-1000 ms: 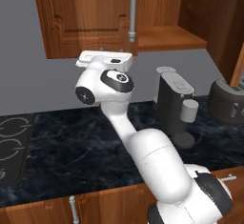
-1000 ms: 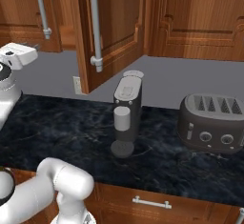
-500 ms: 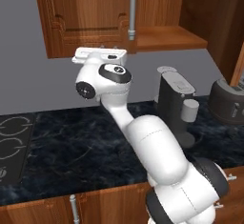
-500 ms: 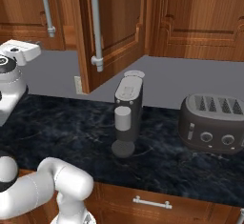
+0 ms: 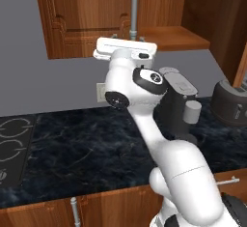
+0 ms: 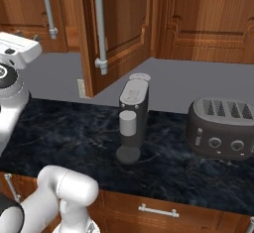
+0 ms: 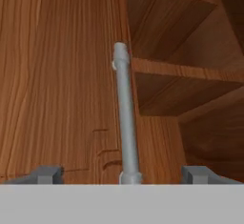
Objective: Open the cabinet and move the ladle to the pot. Then close the cabinet.
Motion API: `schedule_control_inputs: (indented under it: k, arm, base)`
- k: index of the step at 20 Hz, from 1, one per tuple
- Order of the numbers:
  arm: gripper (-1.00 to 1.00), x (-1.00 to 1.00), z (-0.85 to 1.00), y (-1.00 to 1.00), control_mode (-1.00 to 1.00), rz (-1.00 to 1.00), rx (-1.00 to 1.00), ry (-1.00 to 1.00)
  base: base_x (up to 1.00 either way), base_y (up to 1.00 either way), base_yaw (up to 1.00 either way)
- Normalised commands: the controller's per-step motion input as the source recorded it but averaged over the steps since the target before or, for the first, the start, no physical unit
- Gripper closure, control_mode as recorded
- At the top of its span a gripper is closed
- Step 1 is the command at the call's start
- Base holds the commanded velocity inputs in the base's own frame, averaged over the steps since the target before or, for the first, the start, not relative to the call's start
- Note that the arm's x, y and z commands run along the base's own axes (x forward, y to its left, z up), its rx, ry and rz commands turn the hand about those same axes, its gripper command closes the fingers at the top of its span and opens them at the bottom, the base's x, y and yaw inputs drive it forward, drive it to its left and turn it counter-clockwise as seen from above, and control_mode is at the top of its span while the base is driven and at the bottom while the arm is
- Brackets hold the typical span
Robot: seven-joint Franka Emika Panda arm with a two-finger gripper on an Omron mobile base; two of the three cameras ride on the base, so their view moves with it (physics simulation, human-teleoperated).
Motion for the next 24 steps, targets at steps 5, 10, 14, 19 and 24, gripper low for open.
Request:
schedule_control_inputs:
  k: [5,10,14,19,24]
  arm:
    - [-1.0,-1.0,0.99,-0.51,-1.0,0.06,0.0,0.02]
    - [-1.0,-1.0,0.57,-0.42,-1.0,0.0,-0.07,0.18]
    - [-1.0,-1.0,0.35,-0.53,-1.0,0.0,-0.09,0.18]
    - [-1.0,-1.0,0.03,-0.77,-1.0,0.0,-0.06,0.03]
    - [-1.0,-1.0,-0.02,-0.72,-1.0,0.0,0.0,0.02]
  base:
    - [0.0,0.0,0.0]
    - [0.0,0.0,0.0]
    - [0.0,0.0,0.0]
    - [0.0,0.0,0.0]
    - [0.0,0.0,0.0]
